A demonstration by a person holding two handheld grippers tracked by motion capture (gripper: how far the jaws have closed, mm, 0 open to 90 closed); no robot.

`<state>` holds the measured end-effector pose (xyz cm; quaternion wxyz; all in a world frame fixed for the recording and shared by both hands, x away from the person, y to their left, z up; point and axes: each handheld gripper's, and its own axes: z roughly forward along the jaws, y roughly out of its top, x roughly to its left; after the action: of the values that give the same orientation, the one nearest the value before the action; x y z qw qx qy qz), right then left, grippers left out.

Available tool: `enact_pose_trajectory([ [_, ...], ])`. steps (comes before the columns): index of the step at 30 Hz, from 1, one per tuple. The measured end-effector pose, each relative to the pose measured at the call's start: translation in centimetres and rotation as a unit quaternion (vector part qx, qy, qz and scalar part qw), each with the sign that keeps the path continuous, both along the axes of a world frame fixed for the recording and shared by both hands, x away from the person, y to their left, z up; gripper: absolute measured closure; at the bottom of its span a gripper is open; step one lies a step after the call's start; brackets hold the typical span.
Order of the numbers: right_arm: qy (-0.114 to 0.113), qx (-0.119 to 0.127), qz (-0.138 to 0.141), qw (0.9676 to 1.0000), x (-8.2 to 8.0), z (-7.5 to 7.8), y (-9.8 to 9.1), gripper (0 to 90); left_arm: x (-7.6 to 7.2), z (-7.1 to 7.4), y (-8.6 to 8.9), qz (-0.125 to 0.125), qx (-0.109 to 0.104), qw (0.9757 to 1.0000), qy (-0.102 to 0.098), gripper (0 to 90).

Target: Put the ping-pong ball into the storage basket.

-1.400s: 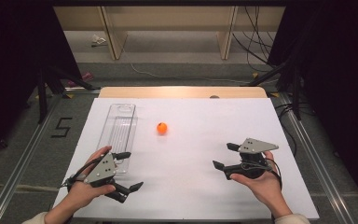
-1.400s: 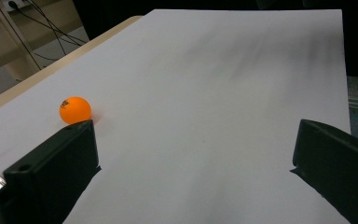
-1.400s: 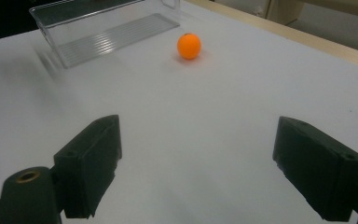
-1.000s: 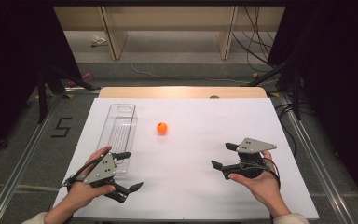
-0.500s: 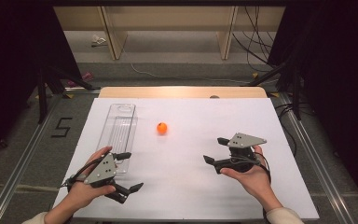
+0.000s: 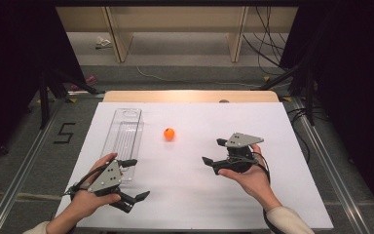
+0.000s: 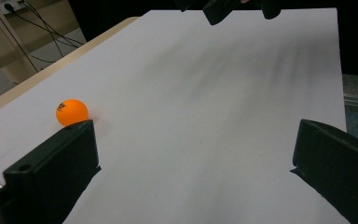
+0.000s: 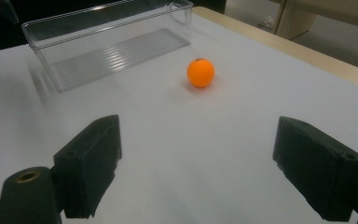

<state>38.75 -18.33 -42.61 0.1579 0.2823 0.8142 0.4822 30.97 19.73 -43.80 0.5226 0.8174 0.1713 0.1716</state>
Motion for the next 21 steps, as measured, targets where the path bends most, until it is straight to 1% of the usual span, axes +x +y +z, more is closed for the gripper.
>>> enact_pose_trajectory([
  [10, 0.006, -0.005, 0.004, 1.0, 1.4, -0.5, 1.6, 16.3, 0.0, 0.0, 0.0, -0.001, -0.001, 1.0, 0.0, 0.0],
  [21, 0.008, -0.002, 0.003, 1.0, 1.9, -0.5, 2.1, 16.3, 0.0, 0.1, 0.0, -0.002, -0.001, 1.0, 0.001, 0.0],
])
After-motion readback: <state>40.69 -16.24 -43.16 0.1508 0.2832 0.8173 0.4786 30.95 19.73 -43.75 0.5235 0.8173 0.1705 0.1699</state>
